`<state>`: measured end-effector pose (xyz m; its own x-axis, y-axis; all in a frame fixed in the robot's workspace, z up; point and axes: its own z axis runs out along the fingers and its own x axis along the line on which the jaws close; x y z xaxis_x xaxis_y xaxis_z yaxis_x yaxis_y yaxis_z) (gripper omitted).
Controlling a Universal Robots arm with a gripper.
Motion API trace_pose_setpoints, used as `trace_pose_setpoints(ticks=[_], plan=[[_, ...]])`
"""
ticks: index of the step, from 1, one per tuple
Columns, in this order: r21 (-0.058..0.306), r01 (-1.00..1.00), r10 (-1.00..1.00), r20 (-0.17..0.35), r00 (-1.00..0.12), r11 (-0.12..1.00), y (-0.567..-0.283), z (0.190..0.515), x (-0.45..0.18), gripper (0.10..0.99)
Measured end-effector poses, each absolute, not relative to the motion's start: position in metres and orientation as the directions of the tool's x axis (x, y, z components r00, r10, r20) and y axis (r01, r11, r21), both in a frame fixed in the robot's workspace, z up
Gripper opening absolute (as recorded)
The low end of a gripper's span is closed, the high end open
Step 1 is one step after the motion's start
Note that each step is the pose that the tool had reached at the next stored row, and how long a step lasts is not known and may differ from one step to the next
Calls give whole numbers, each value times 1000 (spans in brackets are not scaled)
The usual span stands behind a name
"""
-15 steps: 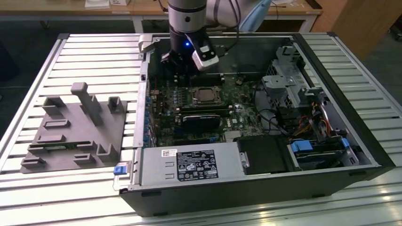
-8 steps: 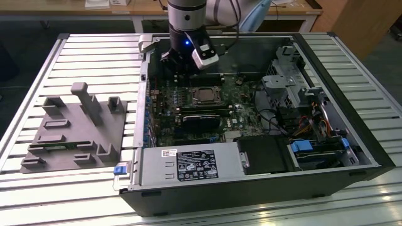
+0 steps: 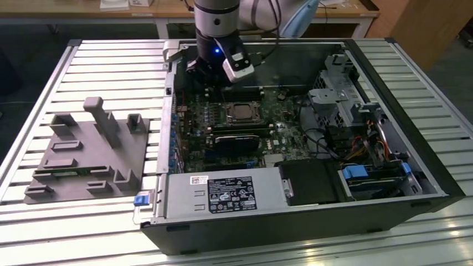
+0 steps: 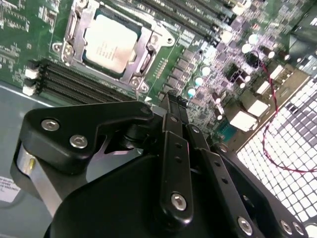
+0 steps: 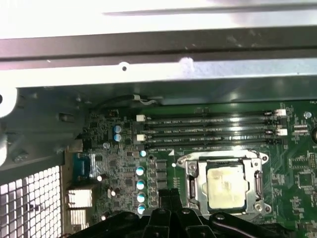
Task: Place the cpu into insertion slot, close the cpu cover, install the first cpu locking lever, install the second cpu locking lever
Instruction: 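Install the first cpu locking lever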
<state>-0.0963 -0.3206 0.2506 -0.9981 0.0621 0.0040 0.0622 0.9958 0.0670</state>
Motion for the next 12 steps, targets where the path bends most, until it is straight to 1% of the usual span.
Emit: trace_pose_setpoints(ticks=[6, 12], plan=[[125, 61, 61, 7, -998, 990, -321, 250, -101, 106], [203, 60, 58, 12, -998, 977, -321, 250, -104, 106]])
